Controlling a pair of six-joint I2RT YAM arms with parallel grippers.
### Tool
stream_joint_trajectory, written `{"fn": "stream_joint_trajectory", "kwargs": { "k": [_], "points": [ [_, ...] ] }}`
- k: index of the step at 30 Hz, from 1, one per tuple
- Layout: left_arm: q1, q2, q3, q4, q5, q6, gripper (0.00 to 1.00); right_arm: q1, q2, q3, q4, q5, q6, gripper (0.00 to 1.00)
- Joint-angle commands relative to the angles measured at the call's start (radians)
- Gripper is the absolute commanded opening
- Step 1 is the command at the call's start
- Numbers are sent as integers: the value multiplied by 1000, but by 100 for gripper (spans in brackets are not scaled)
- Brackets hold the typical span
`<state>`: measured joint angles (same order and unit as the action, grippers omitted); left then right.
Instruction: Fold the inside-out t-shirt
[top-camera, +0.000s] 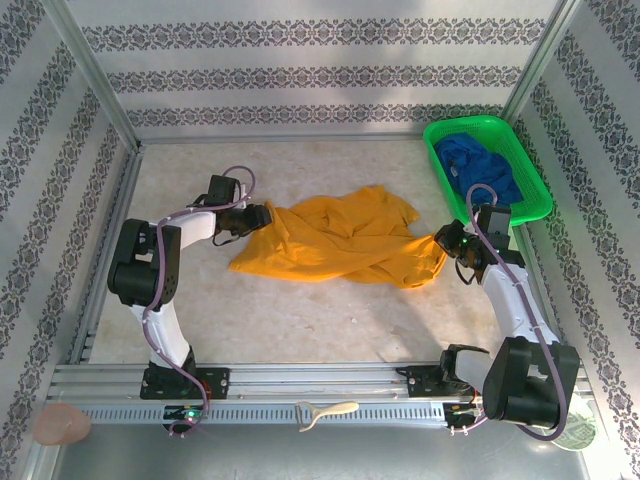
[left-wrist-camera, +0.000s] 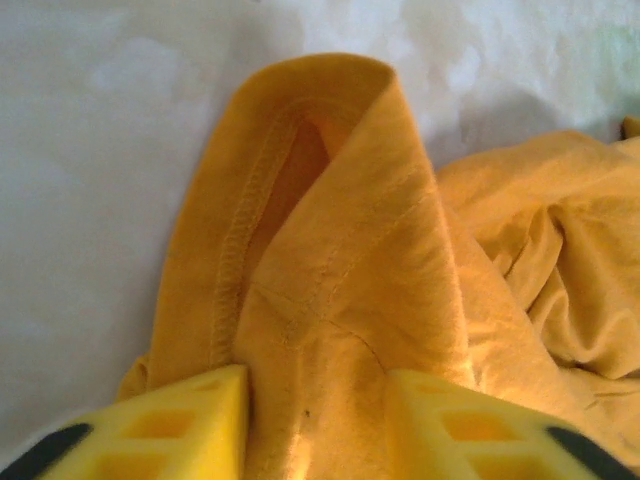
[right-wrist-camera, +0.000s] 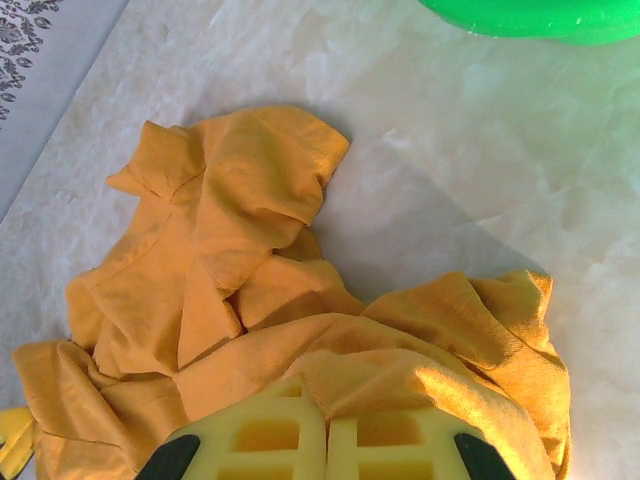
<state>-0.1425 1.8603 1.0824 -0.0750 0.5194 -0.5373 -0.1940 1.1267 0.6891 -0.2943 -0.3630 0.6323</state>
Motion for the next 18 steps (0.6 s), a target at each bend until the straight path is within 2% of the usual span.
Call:
{"fn": "stream_joint_trajectory", "kwargs": {
  "k": [1,2,6,10,11,13,14,16,18],
  "points": [
    [-11,-3,29,0,21,19,8,5,-5,4,18,7,14,0],
    [-12,-16,22,6,18,16,0,5,-5,6,14,7,14,0],
    [-12,-133,-47,38,-10,-16,0,5,-8,9,10,7,13,0],
    [-8,-324,-155,47,-62,-62,0,10,6,26,13,-26,-2,0],
    [-5,-384,-189,36,-86,-76,0,19,17,39,6,-41,-16,11],
    [12,-488,-254,14,-128,-105,0,48,37,74,-19,-57,-51,40],
    [27,-543,-287,0,-144,-123,0,66,41,93,-38,-53,-70,49],
    [55,-631,-340,-27,-164,-147,0,102,28,121,-81,-15,-94,58],
    [86,-713,-376,-74,-184,-158,0,133,-12,128,-125,35,-108,60]
  ]
}}
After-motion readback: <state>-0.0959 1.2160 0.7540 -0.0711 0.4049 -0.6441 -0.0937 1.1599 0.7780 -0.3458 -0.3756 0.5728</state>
